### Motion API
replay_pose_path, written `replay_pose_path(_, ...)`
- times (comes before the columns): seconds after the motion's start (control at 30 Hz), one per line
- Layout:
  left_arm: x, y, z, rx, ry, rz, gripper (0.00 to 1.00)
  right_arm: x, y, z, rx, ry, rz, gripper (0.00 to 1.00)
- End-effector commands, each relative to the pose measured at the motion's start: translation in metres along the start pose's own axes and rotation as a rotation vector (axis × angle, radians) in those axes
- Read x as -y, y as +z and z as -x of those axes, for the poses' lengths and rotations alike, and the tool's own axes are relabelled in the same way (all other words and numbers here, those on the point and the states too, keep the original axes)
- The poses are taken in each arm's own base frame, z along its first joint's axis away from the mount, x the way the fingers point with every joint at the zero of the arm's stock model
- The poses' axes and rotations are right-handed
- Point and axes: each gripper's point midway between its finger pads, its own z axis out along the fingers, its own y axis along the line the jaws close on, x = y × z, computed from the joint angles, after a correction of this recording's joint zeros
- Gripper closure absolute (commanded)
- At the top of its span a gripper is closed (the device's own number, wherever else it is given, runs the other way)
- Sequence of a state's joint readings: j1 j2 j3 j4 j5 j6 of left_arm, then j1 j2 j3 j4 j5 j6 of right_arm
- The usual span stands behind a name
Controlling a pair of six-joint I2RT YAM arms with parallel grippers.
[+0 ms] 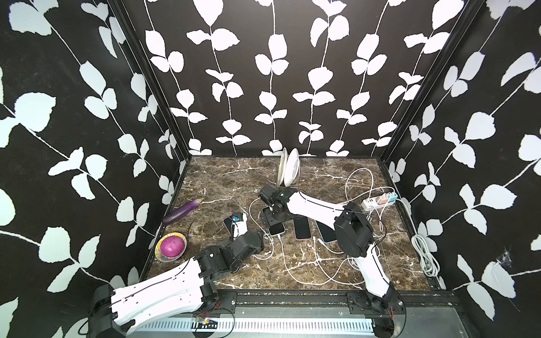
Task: Unplug the charging cable from the phone
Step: Pick up the phone at the center of the board.
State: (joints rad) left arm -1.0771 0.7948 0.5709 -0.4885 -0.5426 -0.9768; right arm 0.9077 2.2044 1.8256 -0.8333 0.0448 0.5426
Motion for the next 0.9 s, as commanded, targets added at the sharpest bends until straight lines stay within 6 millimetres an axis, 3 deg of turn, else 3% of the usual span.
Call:
replay_pose_path(0.0,-0.009,0.004,-0.004,0.002,0.002,0.032,0.28,0.003,0.003,0.003,-0.004,0.011,-0.025,0.00)
replay_pose_path(0.87,-0.010,0.007,-0.010,-0.007,-0.005,0.021,0.28,0.005,0.038,-0.004,-0.072,0.052,-0.061,0.12)
